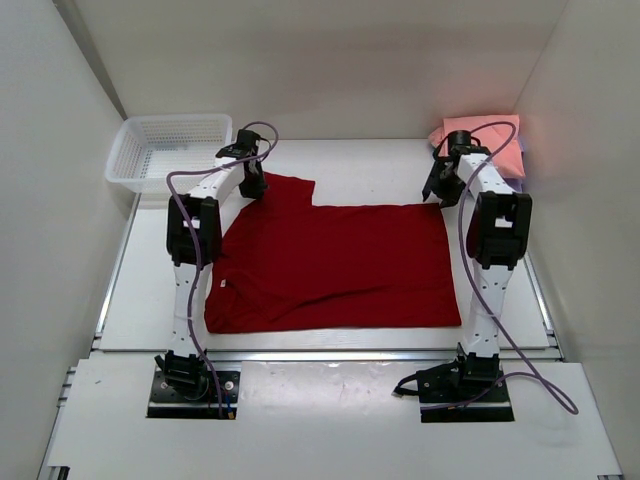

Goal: Fold and stack the t-shirts
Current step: Grap the side of the flattened tshirt furthest away from the robot with both arms

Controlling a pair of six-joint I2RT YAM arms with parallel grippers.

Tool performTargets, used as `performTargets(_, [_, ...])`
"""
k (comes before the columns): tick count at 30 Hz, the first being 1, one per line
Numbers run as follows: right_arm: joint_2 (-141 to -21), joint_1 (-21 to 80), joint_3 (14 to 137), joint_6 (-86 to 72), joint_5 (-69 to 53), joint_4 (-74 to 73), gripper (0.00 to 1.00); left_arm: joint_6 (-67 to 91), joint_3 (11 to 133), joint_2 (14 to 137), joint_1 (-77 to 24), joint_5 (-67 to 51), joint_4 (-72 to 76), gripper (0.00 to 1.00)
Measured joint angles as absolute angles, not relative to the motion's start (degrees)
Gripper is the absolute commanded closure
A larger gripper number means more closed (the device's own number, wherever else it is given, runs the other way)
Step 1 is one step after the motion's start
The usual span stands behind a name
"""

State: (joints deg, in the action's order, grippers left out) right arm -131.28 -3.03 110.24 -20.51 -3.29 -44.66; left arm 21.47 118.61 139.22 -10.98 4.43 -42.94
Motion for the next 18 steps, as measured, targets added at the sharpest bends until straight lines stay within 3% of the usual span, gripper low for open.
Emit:
performTargets(10, [-144.53,-1.17,132.4,-22.59,3.62,-57.36,0.52,22.59,118.58,139.22,-9.76,1.93,-42.98,1.0])
performTargets(16, [-146.8,-1.19,136.68,-23.16,4.93,-63.9,0.52,23.0,118.54,139.2,-9.32,1.34,-43.03,1.0])
performTargets(18, [-146.8,-1.19,136.68,-23.11,5.37,-65.54,0.58,23.03,118.52,139.17,-9.21,1.1,-43.0,1.0])
